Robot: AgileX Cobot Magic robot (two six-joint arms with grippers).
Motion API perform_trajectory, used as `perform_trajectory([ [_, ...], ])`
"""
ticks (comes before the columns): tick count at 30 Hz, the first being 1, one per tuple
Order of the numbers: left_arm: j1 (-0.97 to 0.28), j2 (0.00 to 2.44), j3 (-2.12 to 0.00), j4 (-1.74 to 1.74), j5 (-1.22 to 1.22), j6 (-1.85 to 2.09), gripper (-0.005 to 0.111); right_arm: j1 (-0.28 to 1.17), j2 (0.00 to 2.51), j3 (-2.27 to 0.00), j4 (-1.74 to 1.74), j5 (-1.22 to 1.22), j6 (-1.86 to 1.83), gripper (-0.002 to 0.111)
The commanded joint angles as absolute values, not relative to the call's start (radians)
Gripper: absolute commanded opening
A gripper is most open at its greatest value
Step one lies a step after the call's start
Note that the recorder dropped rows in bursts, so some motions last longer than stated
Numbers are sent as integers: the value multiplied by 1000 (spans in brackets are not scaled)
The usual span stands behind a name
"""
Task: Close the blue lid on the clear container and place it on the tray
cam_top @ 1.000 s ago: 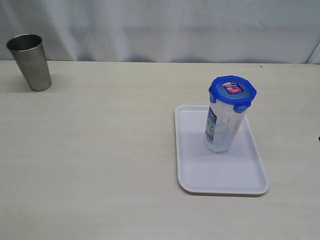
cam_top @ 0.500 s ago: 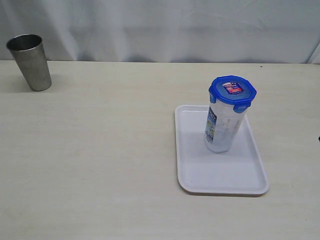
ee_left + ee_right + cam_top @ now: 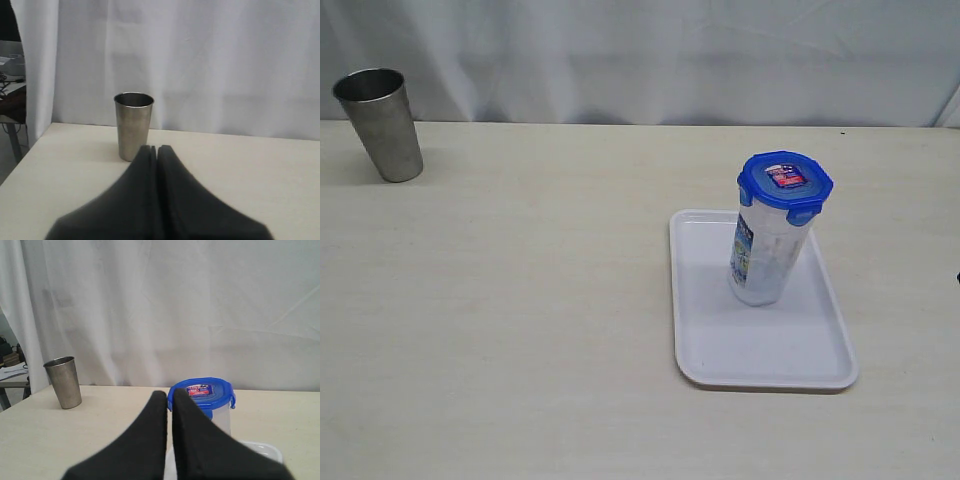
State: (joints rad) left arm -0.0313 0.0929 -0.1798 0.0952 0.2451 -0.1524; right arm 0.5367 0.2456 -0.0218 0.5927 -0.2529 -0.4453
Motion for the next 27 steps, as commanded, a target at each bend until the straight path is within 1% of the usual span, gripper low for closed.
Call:
perform_trajectory([
  [1,18,35,-134,86,215,-151,0,538,242,-16,590,-247,-449,4],
  [9,28,24,-74,86,148,-142,0,538,242,-16,590,-247,-449,4],
  [15,28,24,-42,-44,144,80,0,538,242,-16,590,-247,-449,4],
  [23,28,24,0,-42,94,80,0,538,242,-16,590,-247,-449,4],
  [27,28,22,0,-43,143,80,0,538,242,-16,590,-247,-449,4],
])
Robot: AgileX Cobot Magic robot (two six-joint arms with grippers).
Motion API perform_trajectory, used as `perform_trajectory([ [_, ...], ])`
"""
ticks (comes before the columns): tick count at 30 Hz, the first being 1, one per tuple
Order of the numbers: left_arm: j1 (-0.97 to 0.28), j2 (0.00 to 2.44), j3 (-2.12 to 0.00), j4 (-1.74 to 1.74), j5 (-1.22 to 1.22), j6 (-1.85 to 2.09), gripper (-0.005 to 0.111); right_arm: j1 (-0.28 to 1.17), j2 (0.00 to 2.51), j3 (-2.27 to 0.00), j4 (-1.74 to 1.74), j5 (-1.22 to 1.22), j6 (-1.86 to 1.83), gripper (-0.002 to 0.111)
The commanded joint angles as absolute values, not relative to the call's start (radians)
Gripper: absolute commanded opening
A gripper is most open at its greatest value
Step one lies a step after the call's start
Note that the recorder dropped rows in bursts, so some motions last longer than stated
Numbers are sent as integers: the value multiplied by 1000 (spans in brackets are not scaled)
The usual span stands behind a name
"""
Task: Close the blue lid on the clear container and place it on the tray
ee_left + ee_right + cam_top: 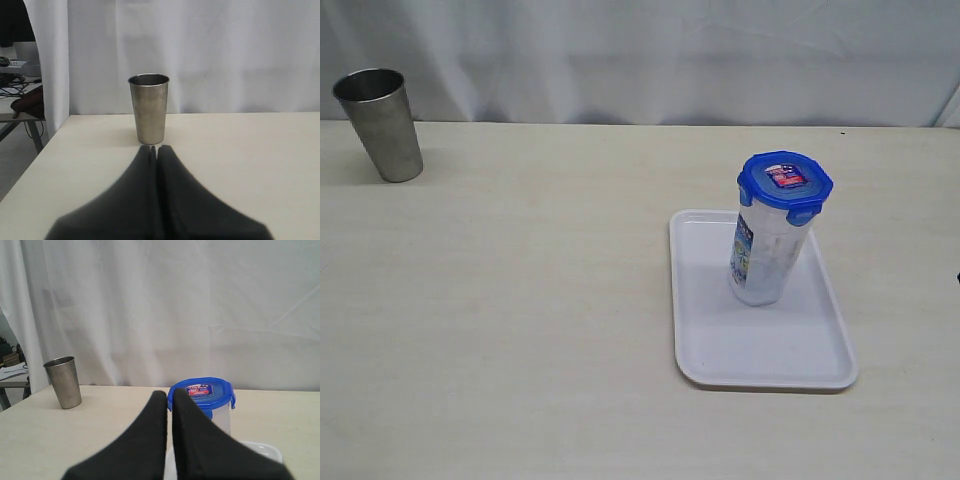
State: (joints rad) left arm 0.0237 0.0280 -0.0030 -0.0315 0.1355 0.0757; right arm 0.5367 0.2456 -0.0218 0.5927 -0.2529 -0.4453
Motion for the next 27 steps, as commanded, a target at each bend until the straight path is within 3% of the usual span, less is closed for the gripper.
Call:
perform_trajectory([
  [1,28,22,0,-43,143,80,0,538,242,-16,590,-247,-449,4],
  [6,28,22,0,-46,292,80,0,538,242,-16,590,-247,-449,4],
  [27,22,0,0,-39,302,81,0,538,242,-16,590,-247,-449,4],
])
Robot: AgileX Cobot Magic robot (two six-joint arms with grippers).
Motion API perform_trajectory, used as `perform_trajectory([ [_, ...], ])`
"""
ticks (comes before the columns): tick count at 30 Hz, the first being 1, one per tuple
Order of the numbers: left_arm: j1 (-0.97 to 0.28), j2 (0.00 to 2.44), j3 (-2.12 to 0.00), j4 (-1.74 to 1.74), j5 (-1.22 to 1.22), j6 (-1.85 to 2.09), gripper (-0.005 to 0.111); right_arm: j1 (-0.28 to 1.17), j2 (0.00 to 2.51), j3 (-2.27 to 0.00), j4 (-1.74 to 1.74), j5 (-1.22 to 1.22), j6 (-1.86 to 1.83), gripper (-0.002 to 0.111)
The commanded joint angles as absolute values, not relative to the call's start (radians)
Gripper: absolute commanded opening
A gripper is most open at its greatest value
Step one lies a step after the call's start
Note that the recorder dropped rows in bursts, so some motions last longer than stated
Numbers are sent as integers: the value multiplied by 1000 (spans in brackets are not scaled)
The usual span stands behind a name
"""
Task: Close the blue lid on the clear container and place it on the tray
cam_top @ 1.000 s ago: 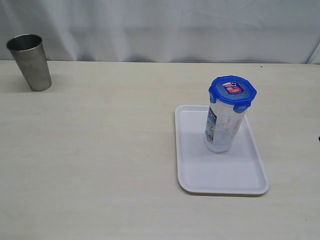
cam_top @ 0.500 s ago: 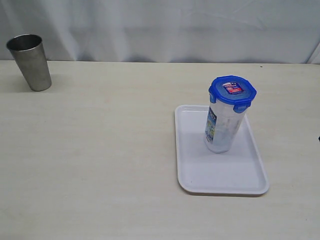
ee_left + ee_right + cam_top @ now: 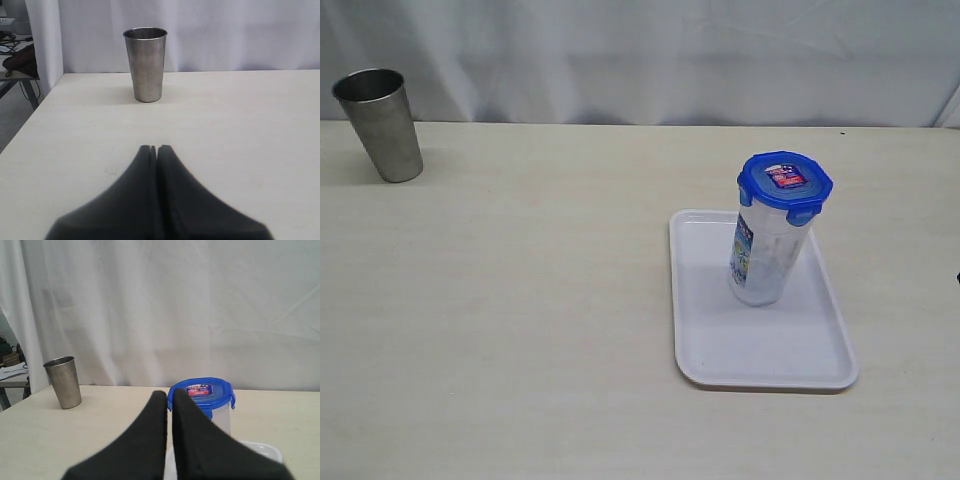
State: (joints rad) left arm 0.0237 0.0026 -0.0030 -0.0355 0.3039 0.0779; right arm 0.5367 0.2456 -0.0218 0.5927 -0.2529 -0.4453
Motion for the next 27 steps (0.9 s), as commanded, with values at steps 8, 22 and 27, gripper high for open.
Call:
perform_trajectory([
  [8,22,0,0,-39,302,81,0,538,242,-16,590,-247,-449,4],
  [22,22,0,0,-41,302,81,0,532,209,0,559,-338,-514,4],
  [27,22,0,0,-39,302,81,0,532,114,0,504,-399,-508,4],
])
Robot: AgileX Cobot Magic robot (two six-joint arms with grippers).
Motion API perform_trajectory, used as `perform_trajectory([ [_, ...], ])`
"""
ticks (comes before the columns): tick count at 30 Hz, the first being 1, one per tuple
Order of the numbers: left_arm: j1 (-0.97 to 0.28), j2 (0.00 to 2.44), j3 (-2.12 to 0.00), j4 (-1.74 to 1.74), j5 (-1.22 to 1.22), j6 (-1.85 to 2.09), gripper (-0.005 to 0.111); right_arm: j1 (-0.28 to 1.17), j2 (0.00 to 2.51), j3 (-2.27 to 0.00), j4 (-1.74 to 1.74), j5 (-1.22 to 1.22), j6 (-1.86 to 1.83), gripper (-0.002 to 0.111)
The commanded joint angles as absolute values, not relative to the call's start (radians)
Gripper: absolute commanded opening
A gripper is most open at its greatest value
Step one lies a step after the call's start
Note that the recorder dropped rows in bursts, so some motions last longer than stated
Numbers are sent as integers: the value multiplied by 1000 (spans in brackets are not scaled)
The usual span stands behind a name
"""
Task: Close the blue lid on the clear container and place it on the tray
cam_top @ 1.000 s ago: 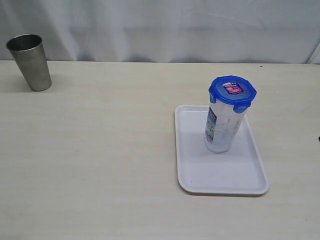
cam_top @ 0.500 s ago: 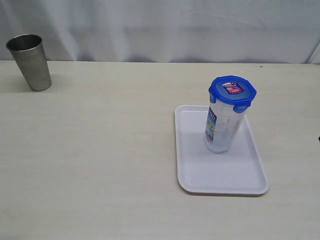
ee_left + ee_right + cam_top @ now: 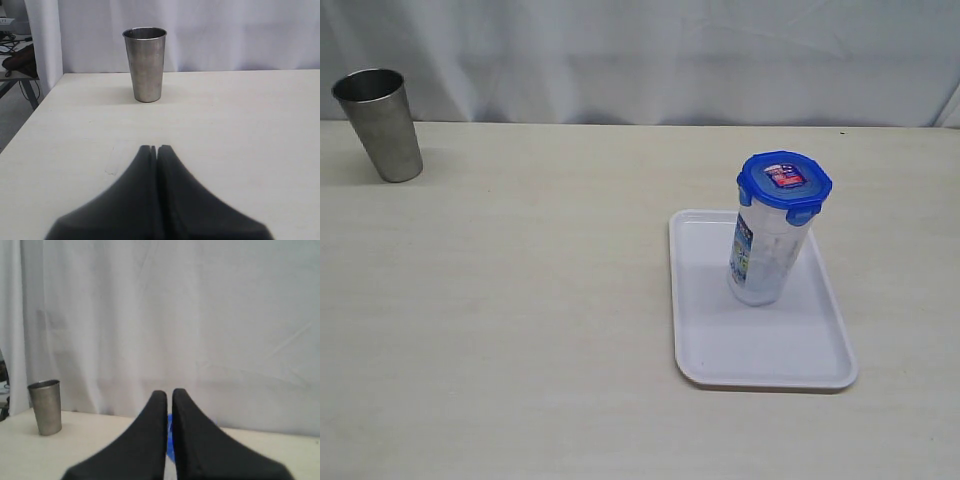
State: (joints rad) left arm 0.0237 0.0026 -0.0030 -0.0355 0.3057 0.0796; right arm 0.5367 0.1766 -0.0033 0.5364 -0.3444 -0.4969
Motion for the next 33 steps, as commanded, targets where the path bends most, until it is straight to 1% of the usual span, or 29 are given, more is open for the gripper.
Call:
perform_trajectory([
  [1,22,0,0,-39,302,81,0,526,93,0,482,-403,-508,4],
  [7,22,0,0,-39,302,81,0,417,0,0,307,-397,-437,4],
  [14,22,0,0,-39,302,81,0,224,0,0,-115,-376,-40,4],
  [18,22,0,0,-39,302,81,0,91,0,0,-81,-359,0,4],
  [21,22,0,0,-39,302,81,0,26,0,0,-62,-305,-8,4],
  [25,22,0,0,-39,303,81,0,-14,0,0,-64,-165,-27,4],
  [33,22,0,0,-39,303,81,0,-14,0,0,-64,106,-67,4],
])
